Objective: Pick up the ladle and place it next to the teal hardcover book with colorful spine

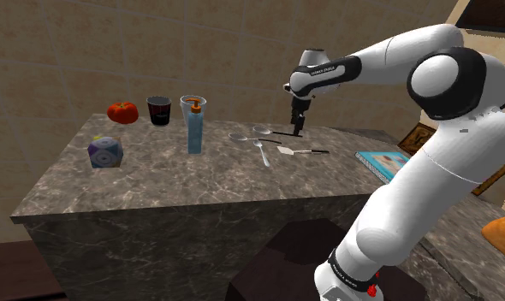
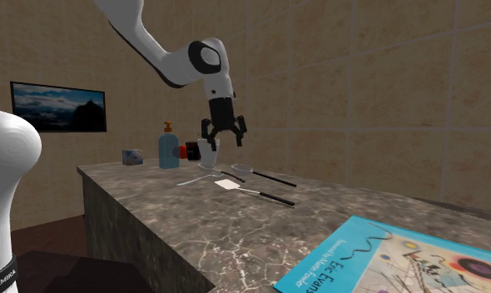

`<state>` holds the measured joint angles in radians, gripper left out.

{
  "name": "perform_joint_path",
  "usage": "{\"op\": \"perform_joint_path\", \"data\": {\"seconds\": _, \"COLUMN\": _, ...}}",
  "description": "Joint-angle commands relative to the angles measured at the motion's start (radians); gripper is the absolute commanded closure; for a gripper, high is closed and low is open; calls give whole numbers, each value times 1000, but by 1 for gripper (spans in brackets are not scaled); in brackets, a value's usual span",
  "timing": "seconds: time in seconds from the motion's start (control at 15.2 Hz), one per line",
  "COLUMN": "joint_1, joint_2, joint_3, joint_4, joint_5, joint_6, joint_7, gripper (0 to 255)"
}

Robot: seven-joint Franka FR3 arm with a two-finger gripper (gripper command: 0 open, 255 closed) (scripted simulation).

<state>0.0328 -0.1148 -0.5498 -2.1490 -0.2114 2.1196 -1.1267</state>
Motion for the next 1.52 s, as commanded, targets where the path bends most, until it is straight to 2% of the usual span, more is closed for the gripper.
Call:
{"op": "perform_joint_path", "data": {"seconds": 0.0, "joint_1": 1, "joint_2": 104, "joint_3": -27, "joint_4": 71, "joint_5": 62, "joint_6": 28, "joint_7": -99, "gripper": 0}}
{"op": "perform_joint_path", "data": {"seconds": 0.26, "joint_1": -37, "joint_2": 288, "joint_3": -36, "joint_4": 204, "joint_5": 188, "joint_6": 60, "joint_7": -276, "gripper": 0}}
{"op": "perform_joint_path", "data": {"seconds": 0.53, "joint_1": -108, "joint_2": 468, "joint_3": -3, "joint_4": 365, "joint_5": 297, "joint_6": 60, "joint_7": -425, "gripper": 0}}
{"op": "perform_joint_path", "data": {"seconds": 0.73, "joint_1": -165, "joint_2": 585, "joint_3": 32, "joint_4": 490, "joint_5": 349, "joint_6": 45, "joint_7": -505, "gripper": 0}}
{"op": "perform_joint_path", "data": {"seconds": 1.19, "joint_1": -185, "joint_2": 636, "joint_3": 48, "joint_4": 470, "joint_5": 376, "joint_6": 114, "joint_7": -521, "gripper": 0}}
{"op": "perform_joint_path", "data": {"seconds": 1.45, "joint_1": -186, "joint_2": 641, "joint_3": 50, "joint_4": 469, "joint_5": 378, "joint_6": 119, "joint_7": -522, "gripper": 0}}
